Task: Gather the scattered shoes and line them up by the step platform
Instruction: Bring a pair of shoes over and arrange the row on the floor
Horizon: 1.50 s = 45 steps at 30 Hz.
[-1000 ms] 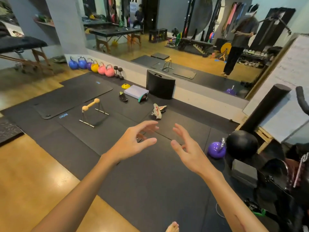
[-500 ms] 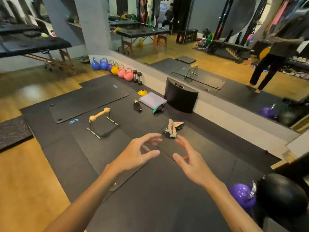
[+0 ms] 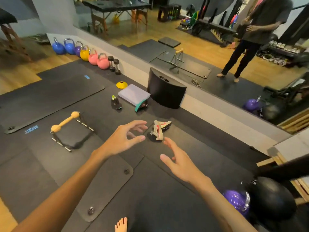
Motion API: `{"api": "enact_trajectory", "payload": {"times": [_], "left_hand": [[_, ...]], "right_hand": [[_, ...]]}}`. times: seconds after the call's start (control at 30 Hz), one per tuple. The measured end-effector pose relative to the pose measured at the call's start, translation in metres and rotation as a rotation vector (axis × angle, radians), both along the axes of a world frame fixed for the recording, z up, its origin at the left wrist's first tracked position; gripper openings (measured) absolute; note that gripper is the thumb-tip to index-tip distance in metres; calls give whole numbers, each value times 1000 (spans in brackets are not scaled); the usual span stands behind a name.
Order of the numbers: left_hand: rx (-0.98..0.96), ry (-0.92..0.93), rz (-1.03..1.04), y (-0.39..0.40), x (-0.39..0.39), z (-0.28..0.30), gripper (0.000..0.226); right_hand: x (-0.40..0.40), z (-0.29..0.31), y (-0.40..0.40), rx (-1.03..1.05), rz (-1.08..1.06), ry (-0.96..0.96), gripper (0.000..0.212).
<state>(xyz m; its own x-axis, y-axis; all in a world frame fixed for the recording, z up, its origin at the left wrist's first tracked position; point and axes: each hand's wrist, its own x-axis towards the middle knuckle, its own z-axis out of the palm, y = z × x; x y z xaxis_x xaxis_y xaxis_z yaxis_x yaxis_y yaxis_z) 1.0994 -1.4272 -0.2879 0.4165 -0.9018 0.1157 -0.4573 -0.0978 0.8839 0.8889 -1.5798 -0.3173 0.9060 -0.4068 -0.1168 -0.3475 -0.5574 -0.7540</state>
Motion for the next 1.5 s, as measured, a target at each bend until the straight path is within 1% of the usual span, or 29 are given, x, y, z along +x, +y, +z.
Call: {"api": "enact_trajectory", "payload": {"times": [0.13, 0.23, 0.33, 0.43, 0.53, 0.6, 0.67, 0.77, 0.9, 0.93, 1.0, 1.07, 1.13, 1.2, 1.23, 1.3, 1.33, 1.4, 1.47, 1.5], "left_hand": [[41, -61, -46, -70, 55, -6, 50], [65, -67, -55, -127, 82, -30, 53], [117, -29, -67, -192, 110, -70, 52], [168, 3, 3, -263, 147, -130, 48], [164, 20, 66, -333, 181, -208, 50], [191, -11, 101, -374, 200, -266, 59], [200, -47, 104, -411, 219, -326, 67], [152, -90, 116, -455, 244, -425, 71], [163, -142, 188, -511, 266, -561, 70], [180, -161, 212, -527, 267, -592, 67], [225, -210, 242, -560, 269, -648, 61], [268, -260, 255, -593, 276, -691, 57], [294, -311, 278, -615, 287, -727, 55], [281, -350, 330, -628, 303, -766, 53], [291, -359, 354, -632, 312, -786, 52], [393, -322, 393, -635, 336, -823, 52], [466, -277, 412, -634, 348, -838, 52], [595, -212, 427, -628, 366, -860, 51], [675, -164, 370, -619, 370, -875, 47], [683, -128, 352, -616, 369, -882, 43]], "right_hand": [[47, -19, -61, 40, -23, 40, 74], [86, -47, -111, 78, -9, 50, 71], [129, -88, -168, 88, 27, 116, 75], [176, -152, -233, 19, 133, 243, 74], [224, -234, -293, -78, 239, 317, 73], [250, -296, -323, -158, 246, 362, 66], [275, -364, -345, -245, 268, 369, 57], [299, -479, -365, -363, 364, 360, 50], [325, -637, -391, -525, 551, 398, 24], [330, -674, -395, -566, 591, 407, 24], [339, -741, -404, -677, 650, 425, 38], [349, -793, -413, -823, 653, 452, 52], [354, -834, -418, -931, 618, 475, 56], [357, -867, -424, -1012, 563, 527, 57], [358, -878, -429, -1054, 540, 537, 54], [361, -885, -444, -1067, 498, 538, 44], [359, -882, -454, -1045, 472, 519, 41], [354, -874, -474, -1052, 458, 412, 37], [350, -869, -484, -1019, 502, 330, 37], [349, -869, -484, -1007, 542, 299, 38]]}}
